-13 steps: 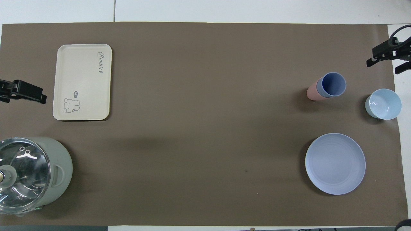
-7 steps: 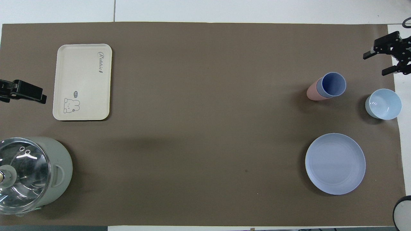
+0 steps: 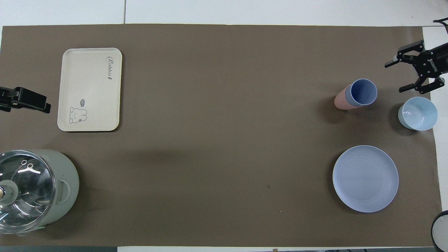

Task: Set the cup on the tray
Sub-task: 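Raise the right gripper and move it over the stacked pink-blue cups, then lower the open right gripper around the blue cup and close it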

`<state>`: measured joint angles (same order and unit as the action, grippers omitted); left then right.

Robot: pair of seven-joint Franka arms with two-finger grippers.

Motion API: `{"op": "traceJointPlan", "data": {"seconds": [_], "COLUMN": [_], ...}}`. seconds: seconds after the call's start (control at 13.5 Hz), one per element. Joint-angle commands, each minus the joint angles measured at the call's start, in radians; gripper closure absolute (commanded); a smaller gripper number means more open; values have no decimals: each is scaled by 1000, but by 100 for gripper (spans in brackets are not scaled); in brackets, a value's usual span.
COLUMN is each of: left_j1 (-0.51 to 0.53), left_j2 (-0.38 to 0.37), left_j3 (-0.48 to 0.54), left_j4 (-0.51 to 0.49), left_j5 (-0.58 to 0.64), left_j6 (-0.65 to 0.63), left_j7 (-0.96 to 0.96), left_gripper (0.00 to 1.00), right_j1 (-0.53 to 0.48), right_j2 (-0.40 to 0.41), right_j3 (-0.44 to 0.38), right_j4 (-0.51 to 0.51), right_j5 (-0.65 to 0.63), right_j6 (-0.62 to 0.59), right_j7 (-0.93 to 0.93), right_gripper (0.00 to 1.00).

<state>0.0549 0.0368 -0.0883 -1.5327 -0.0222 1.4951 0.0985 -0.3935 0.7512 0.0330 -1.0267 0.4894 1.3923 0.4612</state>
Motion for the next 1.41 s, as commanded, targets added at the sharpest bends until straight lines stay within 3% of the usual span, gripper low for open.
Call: {"op": "traceJointPlan", "data": {"seconds": [0.0, 0.37, 0.74, 0.96, 1.34], "left_j1": [-7, -7, -7, -7, -7], "left_j2": [-5, -5, -5, -5, -5], "left_j3": [13, 13, 13, 13, 13], "left_j4": [8, 8, 8, 8, 8], "left_j5": [-7, -7, -7, -7, -7], "left_j6": [-21, -21, -21, -21, -21], "left_j7": [14, 14, 14, 14, 14], "left_gripper": [0, 0, 0, 0, 0], "right_j1": [-19, -18, -19, -21, -21], "right_j2": [-29, -6, 34, 40, 43], "right_j3": [18, 21, 31, 30, 59], "right_j4": [-85, -133, -124, -125, -138], "right_j5": [5, -29, 9, 30, 35], "right_j6": [-19, -47, -19, 77, 110], "right_j7": [25, 11, 241, 350, 311], "right_gripper": [0, 0, 0, 0, 0]}}
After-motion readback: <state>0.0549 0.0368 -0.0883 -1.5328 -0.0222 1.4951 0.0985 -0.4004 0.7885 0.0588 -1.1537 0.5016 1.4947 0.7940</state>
